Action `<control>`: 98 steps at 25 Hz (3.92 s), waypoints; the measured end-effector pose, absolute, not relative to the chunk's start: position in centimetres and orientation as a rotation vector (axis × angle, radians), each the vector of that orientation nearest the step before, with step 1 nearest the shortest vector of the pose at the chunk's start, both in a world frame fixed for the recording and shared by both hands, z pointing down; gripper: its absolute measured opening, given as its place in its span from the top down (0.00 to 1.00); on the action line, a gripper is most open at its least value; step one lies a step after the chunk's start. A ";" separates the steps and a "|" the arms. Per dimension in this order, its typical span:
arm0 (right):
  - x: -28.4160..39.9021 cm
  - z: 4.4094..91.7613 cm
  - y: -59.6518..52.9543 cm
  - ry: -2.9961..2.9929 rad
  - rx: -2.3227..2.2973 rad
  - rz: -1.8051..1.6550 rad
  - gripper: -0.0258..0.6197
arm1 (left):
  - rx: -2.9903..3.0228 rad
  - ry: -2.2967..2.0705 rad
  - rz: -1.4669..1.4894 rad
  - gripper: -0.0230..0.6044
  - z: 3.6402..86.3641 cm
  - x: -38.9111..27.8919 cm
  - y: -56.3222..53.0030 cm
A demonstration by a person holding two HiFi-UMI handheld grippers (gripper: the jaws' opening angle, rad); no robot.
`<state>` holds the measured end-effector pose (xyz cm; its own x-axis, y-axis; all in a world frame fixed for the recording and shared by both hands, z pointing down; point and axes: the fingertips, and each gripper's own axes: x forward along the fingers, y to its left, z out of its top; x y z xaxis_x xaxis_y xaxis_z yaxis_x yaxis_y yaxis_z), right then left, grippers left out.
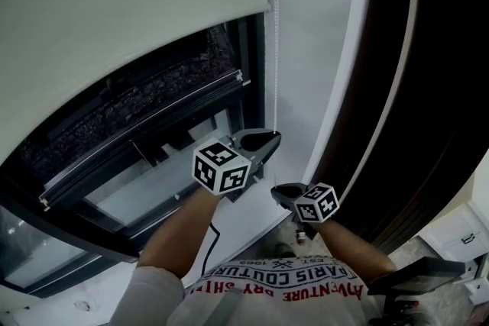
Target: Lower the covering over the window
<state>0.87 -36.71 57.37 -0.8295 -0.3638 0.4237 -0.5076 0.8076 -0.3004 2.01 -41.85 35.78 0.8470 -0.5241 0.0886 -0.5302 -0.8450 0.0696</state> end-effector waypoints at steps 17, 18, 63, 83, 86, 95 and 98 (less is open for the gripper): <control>2.3 63.6 -34.3 -2.506 0.563 0.764 0.93 | 2.817 -0.879 0.216 0.94 44.7 1.0 -42.4; 2.5 63.4 -34.4 -2.507 0.562 0.760 0.93 | 2.820 -0.878 0.216 0.94 44.6 1.1 -42.4; -0.6 27.4 -43.0 -3.078 0.665 0.023 0.93 | 2.888 -0.772 0.321 0.94 46.8 3.1 -39.8; -0.8 41.6 -41.5 -2.948 0.707 0.305 0.93 | 2.731 -0.781 0.633 0.94 60.9 2.0 -38.7; -0.6 43.5 -41.3 -2.926 0.717 0.334 0.93 | 2.696 -0.770 0.665 0.94 62.7 1.9 -38.1; -0.8 49.5 -39.8 -2.814 0.696 0.403 0.93 | 2.607 -0.719 0.814 0.94 68.1 1.5 -35.7; -0.9 51.6 -39.3 -2.789 0.686 0.451 0.93 | 2.570 -0.712 0.824 0.94 69.7 1.3 -35.0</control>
